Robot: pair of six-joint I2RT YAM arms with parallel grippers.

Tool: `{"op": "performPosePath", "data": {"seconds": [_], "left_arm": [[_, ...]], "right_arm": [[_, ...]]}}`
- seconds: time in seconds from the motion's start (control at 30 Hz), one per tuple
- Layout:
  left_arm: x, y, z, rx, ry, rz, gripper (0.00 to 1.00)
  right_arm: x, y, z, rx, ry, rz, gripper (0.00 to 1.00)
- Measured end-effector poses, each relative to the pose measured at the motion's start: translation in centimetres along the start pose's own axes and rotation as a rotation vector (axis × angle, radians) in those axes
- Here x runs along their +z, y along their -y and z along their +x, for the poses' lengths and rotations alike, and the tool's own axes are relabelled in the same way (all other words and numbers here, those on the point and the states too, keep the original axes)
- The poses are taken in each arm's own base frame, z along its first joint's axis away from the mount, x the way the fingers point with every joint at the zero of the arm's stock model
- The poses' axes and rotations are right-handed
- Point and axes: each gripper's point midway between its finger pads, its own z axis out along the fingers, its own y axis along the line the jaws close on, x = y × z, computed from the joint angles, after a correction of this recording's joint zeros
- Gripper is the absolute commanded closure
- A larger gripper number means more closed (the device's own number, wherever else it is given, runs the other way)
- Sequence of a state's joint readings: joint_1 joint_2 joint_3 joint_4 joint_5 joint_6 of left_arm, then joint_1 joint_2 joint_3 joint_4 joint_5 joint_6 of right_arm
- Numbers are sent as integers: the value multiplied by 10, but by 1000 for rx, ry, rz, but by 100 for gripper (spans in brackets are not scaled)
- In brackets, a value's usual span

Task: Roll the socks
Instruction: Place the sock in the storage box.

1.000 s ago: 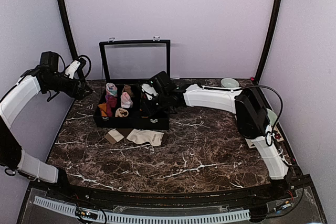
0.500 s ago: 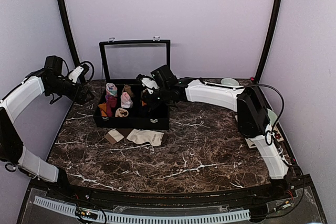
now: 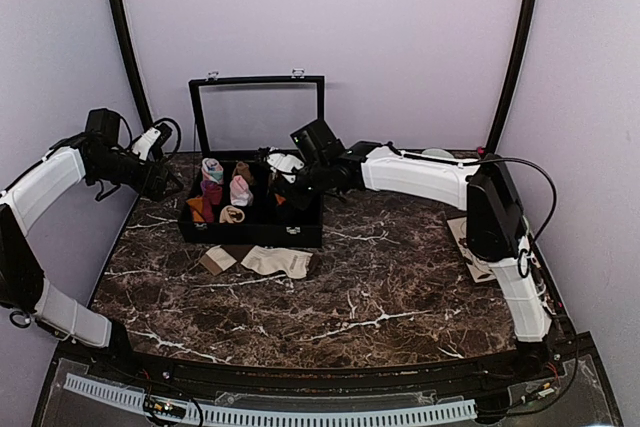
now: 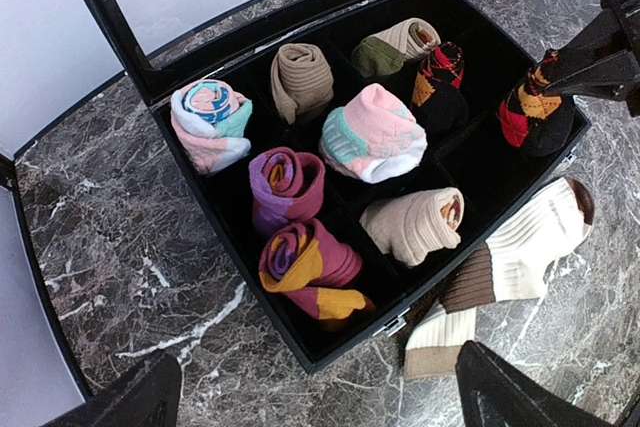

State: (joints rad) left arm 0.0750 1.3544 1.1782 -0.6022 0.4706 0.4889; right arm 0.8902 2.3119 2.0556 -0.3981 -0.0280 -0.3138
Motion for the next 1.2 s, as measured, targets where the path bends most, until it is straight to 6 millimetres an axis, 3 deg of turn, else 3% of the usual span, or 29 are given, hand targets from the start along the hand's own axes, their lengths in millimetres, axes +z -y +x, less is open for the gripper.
{"op": "performPosePath", "data": {"seconds": [0.2,0.3,0.53,0.73,1.03,1.2], "left_arm": [[0,3,0,-1,7,15,1],[0,5,3,-5,5,15,1],[-3,8,6,-3,9,11,1],[-3,6,7,-1,8,0,1],[-2,5,6,-7,15,-5,1],[-2,5,6,-10,15,-5,1]], "right_arm": [[-34,-1,-15,-65,31,17,100],[-39,-11,-24,-114,45,16,100],[-16,-55,-17,-179,5,-51,100],[5,-75,-18,-188,1,-75,100],[3,-64,-20,-127,26,-49,100],[-4,-29,-13,-128,9,52,100]]}}
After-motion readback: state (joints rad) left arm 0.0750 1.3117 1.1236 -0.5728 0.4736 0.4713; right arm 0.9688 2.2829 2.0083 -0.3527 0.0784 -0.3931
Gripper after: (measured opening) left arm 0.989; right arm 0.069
